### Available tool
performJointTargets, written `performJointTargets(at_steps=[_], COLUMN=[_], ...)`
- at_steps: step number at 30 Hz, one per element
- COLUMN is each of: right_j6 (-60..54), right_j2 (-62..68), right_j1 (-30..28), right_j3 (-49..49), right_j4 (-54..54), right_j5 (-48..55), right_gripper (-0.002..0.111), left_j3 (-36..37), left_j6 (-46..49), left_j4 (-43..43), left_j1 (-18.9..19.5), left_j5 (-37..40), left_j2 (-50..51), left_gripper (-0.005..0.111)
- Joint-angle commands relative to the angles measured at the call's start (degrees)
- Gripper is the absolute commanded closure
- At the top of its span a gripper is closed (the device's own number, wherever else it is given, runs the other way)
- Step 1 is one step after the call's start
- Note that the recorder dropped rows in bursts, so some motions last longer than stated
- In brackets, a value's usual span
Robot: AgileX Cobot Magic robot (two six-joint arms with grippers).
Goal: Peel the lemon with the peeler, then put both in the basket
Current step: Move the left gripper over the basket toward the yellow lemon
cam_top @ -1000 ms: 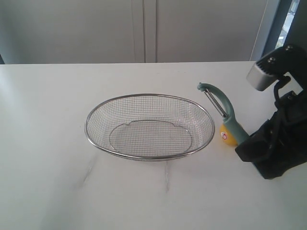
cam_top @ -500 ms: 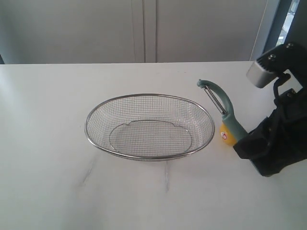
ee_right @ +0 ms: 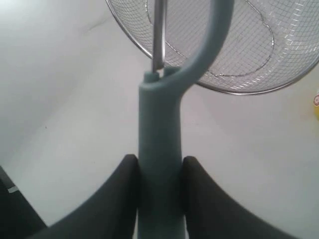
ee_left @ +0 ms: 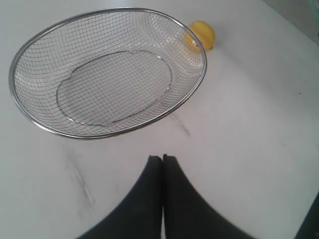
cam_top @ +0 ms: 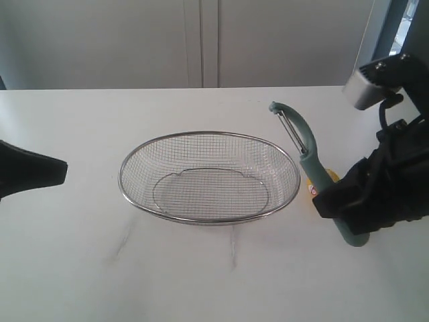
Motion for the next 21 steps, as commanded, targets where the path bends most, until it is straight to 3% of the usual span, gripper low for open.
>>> performJointTargets(at_steps=[1,13,21], right_j6=[0.5,0.5,6.3], right_j2=[0.0,-3.39,-9.56], right_j1=[-0.29,-0.29,-0.29], right_j3=[0.08,0.08,0.08], right_j4=[1.69,2.36,-4.69], right_j5=[-0.27,-1.0,-2.87], right_gripper=[0.108,0.108,0.108], left_j3=[-4.08,-11.75,-16.52], left_j6=[0.68,-1.49,-5.19], left_j4=[-2.01,2.31,5.38], left_j1=[-3.31,-17.33,-25.59], left_j5=[2.07,1.29,0.12], left_j2=[2.15,12.66,21.05], left_gripper=[0.107,0.107,0.107])
